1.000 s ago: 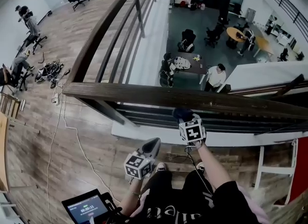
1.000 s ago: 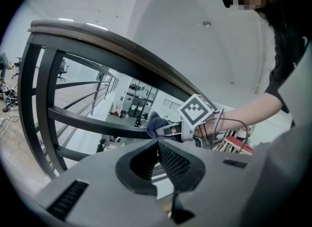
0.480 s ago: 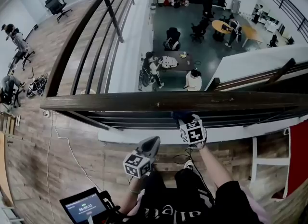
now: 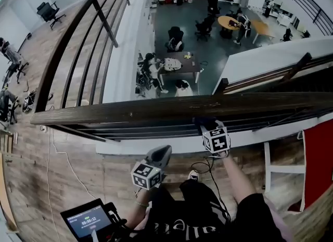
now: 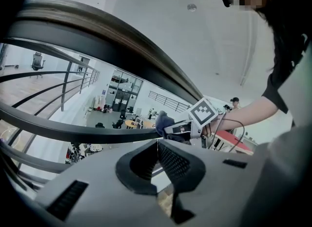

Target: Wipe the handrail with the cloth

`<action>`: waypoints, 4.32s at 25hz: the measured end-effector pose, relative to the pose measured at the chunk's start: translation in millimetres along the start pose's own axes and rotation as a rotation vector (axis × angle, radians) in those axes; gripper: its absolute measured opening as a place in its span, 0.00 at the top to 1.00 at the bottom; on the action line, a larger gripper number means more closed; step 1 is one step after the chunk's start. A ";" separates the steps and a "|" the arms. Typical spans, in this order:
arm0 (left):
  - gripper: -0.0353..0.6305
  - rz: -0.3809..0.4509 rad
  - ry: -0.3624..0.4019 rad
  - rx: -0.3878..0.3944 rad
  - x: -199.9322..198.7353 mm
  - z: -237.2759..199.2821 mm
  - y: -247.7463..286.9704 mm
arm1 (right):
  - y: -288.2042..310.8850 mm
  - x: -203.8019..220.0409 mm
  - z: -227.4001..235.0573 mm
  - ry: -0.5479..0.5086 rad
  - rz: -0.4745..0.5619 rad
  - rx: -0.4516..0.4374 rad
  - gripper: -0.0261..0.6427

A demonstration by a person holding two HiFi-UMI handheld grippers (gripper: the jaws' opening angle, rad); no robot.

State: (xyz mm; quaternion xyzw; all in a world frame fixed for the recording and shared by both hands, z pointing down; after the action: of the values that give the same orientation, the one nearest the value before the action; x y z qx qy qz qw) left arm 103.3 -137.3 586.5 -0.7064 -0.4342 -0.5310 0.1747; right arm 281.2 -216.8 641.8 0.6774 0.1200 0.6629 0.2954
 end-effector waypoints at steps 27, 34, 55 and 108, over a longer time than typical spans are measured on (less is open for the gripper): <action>0.94 -0.127 0.079 0.033 -6.2 64.7 58.0 | -165.6 100.3 317.1 0.223 -0.092 0.452 0.80; 0.95 -0.138 0.049 0.050 -9.4 74.2 59.1 | -191.3 80.4 365.6 0.214 -0.084 0.537 0.80; 0.95 -0.057 0.009 -0.087 -12.6 -58.5 -84.8 | -60.5 67.8 39.5 0.149 -0.174 0.202 0.80; 0.94 -0.030 -0.153 -0.341 142.8 -283.0 -313.8 | 291.8 37.7 -445.8 -0.286 -0.173 -0.241 0.80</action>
State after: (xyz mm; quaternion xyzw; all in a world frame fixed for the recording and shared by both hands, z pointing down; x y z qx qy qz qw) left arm -308.4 -100.2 754.2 -0.7575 -0.3605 -0.5442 0.0108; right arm -214.2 -320.9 812.3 0.7117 0.0545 0.5415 0.4441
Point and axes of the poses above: the fingertips, and each gripper's own axes: y forward along the fingers, z to its right, x out of its underside, the point moved 1 cm from there along -y, backward along the fingers, and after that the axes turned 9 degrees about z, right-handed, at the moved point
